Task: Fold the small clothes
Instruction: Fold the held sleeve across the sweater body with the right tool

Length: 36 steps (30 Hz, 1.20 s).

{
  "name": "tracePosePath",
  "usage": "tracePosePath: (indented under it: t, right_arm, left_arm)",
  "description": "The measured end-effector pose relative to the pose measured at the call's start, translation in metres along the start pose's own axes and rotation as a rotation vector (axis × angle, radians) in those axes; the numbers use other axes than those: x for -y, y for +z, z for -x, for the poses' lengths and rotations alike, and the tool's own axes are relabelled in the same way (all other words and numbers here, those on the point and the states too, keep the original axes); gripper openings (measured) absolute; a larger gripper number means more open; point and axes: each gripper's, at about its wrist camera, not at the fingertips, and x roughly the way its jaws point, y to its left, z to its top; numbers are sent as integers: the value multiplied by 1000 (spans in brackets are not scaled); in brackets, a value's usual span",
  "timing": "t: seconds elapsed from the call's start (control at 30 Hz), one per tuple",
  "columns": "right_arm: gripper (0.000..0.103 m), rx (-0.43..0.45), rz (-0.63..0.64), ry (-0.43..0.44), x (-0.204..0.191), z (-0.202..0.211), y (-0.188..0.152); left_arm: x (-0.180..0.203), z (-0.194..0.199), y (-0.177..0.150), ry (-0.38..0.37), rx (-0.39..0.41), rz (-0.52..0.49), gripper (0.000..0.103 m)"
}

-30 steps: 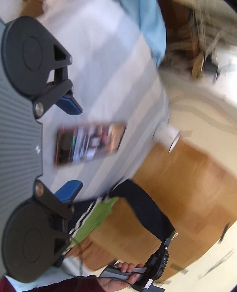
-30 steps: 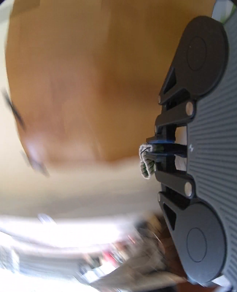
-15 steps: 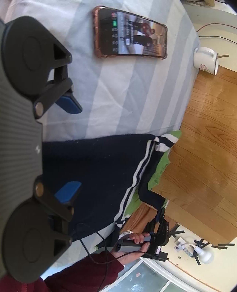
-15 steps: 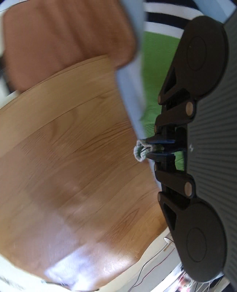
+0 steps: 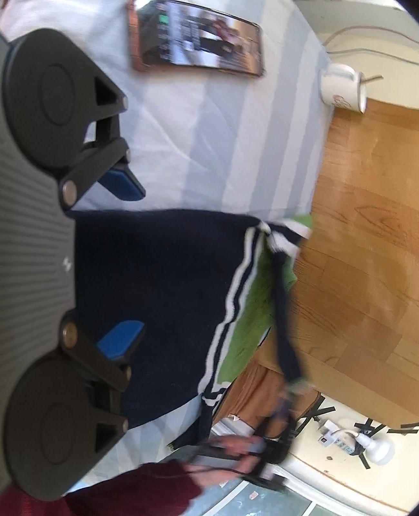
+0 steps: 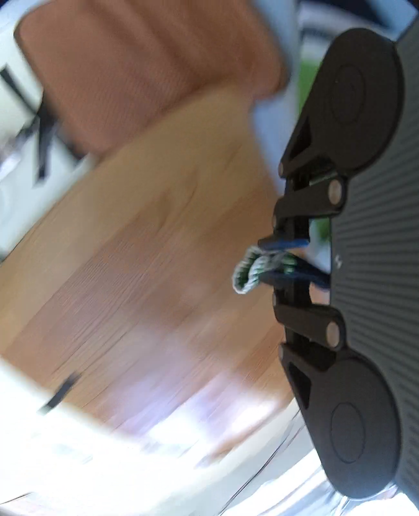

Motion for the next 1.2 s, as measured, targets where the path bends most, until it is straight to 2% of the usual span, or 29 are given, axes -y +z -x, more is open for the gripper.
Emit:
tracePosePath:
  t: [0.07, 0.13, 0.23, 0.4, 0.47, 0.57, 0.67, 0.8, 0.83, 0.87, 0.9, 0.97, 1.0, 1.1, 1.13, 1.17, 1.2]
  right_arm:
    - [39, -68, -20, -94, 26, 6, -18]
    - [39, -73, -74, -92, 49, 25, -30]
    - [39, -28, -112, -82, 66, 63, -40]
    - [39, -22, -155, -54, 74, 97, -53]
    - [39, -33, -151, -40, 70, 89, -45]
    - [39, -61, -91, -33, 54, 67, -38]
    - [41, -115, -19, -46, 40, 26, -30]
    - [43, -195, 38, -95, 39, -31, -28]
    - [43, -224, 48, -97, 40, -44, -29]
    - [33, -251, 66, -98, 39, -53, -31]
    - [22, -258, 94, -115, 37, -57, -34]
    - [16, -227, 146, -116, 27, -56, -33]
    - [16, -181, 152, -89, 24, -50, -30]
    - [15, -28, 99, -12, 23, -25, -18]
    - [15, -13, 85, -22, 26, -23, -17]
    - [9, -19, 83, -50, 29, -25, -19]
    - [8, -41, 92, -106, 33, -31, -23]
  left_arm:
    - [2, -7, 17, 6, 14, -16, 84]
    - [4, -16, 40, 13, 39, -35, 84]
    - [3, -39, 82, 52, 82, -45, 86]
    - [-6, -109, 139, 142, 86, -9, 86]
    - [-8, -135, 152, 153, 75, 3, 86]
    - [-8, -163, 163, 154, 103, 2, 86]
    - [-8, -183, 166, 156, 119, -9, 86]
    - [-6, -205, 164, 167, 88, -28, 86]
    - [-6, -210, 163, 173, 80, -37, 82]
    - [-6, -214, 162, 176, 75, -45, 75]
    - [-5, -217, 162, 176, 65, -57, 47]
    - [-2, -220, 160, 222, 76, -85, 23]
    - [-1, -217, 159, 216, 94, -94, 12]
    - [-5, -202, 154, 207, 192, -61, 10]
    - [-8, -200, 153, 211, 211, -40, 10]
    - [-9, -201, 153, 226, 214, -29, 10]
    - [-9, -205, 154, 270, 198, -23, 11]
